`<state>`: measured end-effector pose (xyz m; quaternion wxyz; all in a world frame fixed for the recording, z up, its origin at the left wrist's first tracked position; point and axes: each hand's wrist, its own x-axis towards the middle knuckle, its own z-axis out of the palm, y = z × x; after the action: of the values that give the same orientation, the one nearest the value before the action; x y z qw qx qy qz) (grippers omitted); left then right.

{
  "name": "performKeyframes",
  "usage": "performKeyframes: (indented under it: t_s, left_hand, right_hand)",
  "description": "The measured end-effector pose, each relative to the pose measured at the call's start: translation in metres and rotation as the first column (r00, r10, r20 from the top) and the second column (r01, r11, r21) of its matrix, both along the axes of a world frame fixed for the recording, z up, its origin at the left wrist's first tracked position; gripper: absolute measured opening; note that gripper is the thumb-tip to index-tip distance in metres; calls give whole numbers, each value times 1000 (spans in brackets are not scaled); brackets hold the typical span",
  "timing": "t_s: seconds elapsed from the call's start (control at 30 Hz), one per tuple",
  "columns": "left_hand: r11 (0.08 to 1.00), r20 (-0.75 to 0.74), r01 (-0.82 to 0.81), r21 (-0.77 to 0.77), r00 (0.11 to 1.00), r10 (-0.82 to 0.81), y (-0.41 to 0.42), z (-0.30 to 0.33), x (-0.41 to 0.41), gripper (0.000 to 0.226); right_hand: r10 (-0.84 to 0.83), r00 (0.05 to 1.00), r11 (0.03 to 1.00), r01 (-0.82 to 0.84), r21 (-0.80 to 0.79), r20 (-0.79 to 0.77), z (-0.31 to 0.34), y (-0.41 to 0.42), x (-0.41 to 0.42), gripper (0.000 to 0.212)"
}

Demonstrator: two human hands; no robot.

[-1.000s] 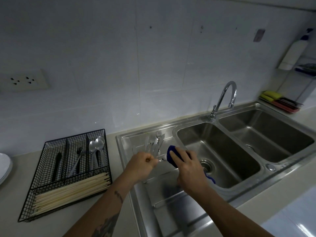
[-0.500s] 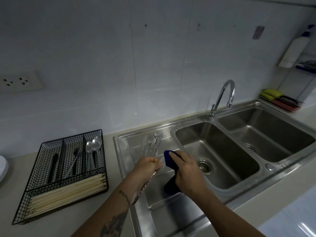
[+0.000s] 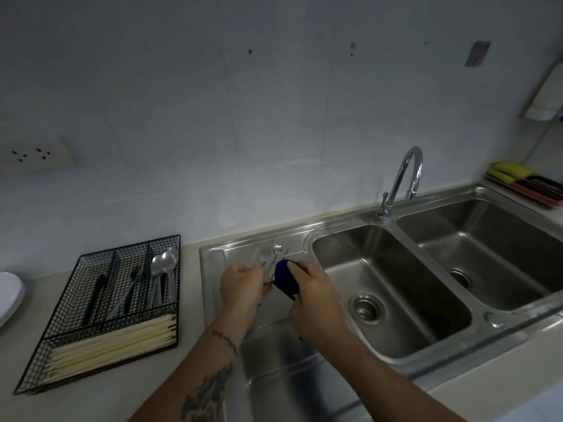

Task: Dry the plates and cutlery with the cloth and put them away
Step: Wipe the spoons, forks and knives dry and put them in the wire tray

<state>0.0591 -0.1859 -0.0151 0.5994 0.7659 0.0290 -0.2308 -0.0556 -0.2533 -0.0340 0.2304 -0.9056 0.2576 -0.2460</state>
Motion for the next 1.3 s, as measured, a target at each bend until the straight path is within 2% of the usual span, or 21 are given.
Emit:
performKeyframes:
  t_s: [0.07,0.13,0.2,0.27,0.43,0.53,0.63,0.73,0.8,0.87,0.97,1.07,1.13,1.23,1.3]
  left_hand:
    - [993,-115,-87,-81,990,77,-2,5,-2,6]
    - [951,-259,-194,-241,957,129,-2,12,-4,8]
    - [884,-346,-307,-354,921,181,3,19,-9,11]
    - [842,-396,-369,-393,895,207,10,22,-15,14]
    - [837,-450,-366,-407,878,165,7,22,-26,18]
    - [831,-477,-326,-451,875,84,7,25,-34,19]
    - [797,-468,-282,-534,884,0,10,22,-38,13]
    - [795,-319,-139,-590,945,-72,15,16,-38,12]
    - [833,-215,-90,-546,976,-35,19,11,-36,12]
    - [855,-168,-122,-505,985,42,26,6,-30,9]
    - [877,-171,-169,-450,980,101,37,0,-17,15]
    - [886,-208,-215,-411,968,138,55,-11,-4,15]
    - [876,-251,-249,-413,956,153,69,-14,4,12]
    - [870,-276,-246,-427,952,134,94,-8,23,8]
    - [870,-268,-240,-431,955,130,106,-6,35,8]
  right_hand:
    - [61,993,989,-74,-127,-101,-7,-3,6,73]
    - [99,978,955,-145,-260,-183,-14,-11,6,83]
    - [85,968,940,-156,-302,-237,-18,-28,2,90]
    - [87,964,945,-160,-285,-252,-22,-45,-3,88]
    - [232,949,898,-293,-327,-214,-23,-44,-2,87]
    - [270,952,890,-305,-340,-146,-23,-54,-1,83]
    - [279,957,911,-290,-295,-78,-24,-64,-3,80]
    - [250,968,933,-250,-258,-31,-22,-60,-2,76]
    - [238,971,936,-235,-262,-23,-17,-53,1,76]
    - [246,969,923,-243,-297,-29,-11,-44,3,78]
    - [266,953,860,-302,-410,-144,-15,-33,4,81]
    - [168,953,865,-266,-425,-253,-19,-25,9,88]
    - [137,957,861,-243,-446,-258,-15,-4,17,88]
    - [243,944,827,-322,-461,-224,-11,45,39,88]
    - [242,943,837,-321,-444,-227,-15,60,48,89]
